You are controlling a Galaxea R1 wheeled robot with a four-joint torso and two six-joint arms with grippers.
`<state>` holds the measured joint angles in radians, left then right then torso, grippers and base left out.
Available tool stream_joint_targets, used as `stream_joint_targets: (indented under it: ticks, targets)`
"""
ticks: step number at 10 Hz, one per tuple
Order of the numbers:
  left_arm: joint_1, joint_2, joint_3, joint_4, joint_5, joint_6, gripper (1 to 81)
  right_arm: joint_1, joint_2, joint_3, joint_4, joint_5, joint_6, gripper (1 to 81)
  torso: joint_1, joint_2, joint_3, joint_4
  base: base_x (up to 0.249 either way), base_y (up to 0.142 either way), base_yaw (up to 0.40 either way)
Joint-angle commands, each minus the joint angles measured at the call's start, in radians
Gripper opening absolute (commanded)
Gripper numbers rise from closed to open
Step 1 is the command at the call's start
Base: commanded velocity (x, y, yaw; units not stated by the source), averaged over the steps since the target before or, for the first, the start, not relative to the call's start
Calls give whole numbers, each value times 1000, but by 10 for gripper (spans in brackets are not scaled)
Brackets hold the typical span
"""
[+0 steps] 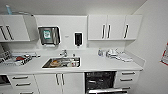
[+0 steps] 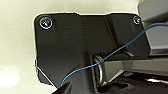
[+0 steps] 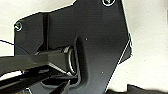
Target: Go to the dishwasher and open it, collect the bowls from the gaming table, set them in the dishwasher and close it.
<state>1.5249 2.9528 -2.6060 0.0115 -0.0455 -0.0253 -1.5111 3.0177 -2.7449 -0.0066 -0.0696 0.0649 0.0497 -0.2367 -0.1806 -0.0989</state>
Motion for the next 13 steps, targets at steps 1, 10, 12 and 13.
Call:
stream_joint_targets:
  ticks: [1, 10, 12, 13]
  targets:
    - [-47, -10, 3, 4, 49, 5, 811, 56, 5, 1, -10, -53, -2, 811, 0, 0, 0, 0, 0, 0, 0]
    - [-36, -15, 6, 10, 39, 10, 811, 54, 3, -2, -10, -53, -4, 811, 0, 0, 0, 0, 0, 0, 106]
    - [-36, -13, 4, 28, 30, 10, 811, 56, 6, -2, -9, -56, -2, 811, -1, 0, 0, 0, 0, 0, 350]
    - [-30, -12, 4, 50, 24, 10, 811, 54, 6, -1, -9, -59, -4, 811, -1, 0, 0, 0, 0, 0, 353]
